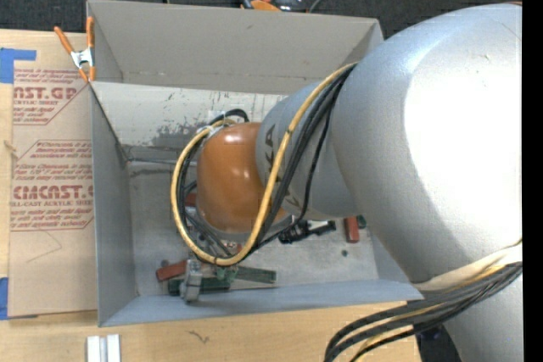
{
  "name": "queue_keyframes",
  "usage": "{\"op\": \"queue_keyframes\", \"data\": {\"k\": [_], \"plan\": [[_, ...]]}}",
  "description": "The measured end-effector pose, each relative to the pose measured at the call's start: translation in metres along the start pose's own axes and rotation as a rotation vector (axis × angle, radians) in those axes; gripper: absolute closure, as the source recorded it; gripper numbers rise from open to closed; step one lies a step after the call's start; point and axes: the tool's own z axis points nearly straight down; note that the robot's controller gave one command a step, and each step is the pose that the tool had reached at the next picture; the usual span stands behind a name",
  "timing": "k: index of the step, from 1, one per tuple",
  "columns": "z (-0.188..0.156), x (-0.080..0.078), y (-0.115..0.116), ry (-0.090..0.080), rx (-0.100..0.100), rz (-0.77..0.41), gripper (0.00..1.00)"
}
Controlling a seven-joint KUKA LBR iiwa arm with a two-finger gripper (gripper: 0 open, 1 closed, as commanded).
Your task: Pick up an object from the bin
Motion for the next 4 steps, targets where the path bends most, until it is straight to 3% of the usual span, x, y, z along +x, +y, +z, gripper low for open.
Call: {"op": "queue_keyframes", "data": {"k": [1, 2, 3, 4], "plan": [[-0.005, 0.000, 0.003, -0.001, -0.003, -0.006, 1.00], [-0.116, -0.017, 0.006, -0.009, -0.006, 0.041, 1.00], [-0.177, -0.003, -0.013, -0.006, -0.002, -0.301, 1.00], [-0.093, -0.036, -0.029, 0.002, -0.001, -0.500, 1.00]]}}
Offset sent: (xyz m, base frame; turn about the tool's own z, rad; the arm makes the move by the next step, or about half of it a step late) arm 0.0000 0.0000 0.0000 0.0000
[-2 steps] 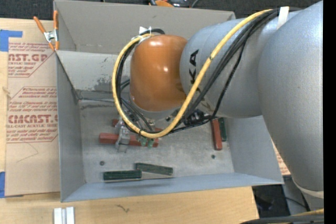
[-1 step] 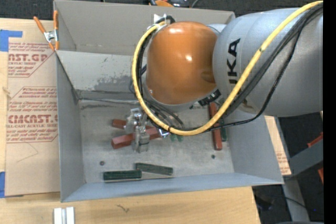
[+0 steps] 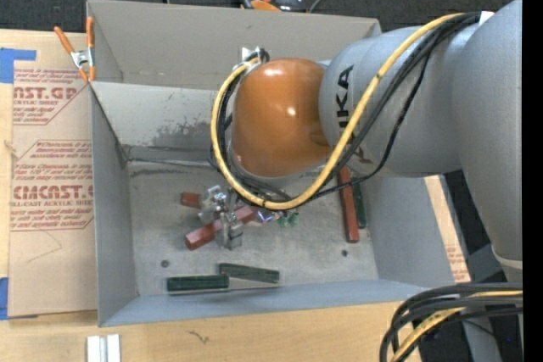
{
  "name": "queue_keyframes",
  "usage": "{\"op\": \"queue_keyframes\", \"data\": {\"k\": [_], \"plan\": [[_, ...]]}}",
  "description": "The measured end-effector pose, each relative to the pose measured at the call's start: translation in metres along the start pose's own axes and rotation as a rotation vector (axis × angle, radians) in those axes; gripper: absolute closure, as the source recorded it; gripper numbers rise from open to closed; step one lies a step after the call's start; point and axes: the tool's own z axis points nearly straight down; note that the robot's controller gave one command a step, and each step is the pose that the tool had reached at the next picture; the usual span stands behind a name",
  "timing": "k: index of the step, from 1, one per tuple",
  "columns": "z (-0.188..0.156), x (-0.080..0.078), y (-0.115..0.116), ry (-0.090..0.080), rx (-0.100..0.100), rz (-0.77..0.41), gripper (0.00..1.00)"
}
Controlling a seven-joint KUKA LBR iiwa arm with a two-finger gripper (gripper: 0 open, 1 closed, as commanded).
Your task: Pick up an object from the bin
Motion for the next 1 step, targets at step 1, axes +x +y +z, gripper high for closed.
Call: {"op": "queue_keyframes", "data": {"k": [1], "plan": [[-0.1210, -0.0191, -0.0018, -0.015, 0.002, -0.002, 1.00]]}}
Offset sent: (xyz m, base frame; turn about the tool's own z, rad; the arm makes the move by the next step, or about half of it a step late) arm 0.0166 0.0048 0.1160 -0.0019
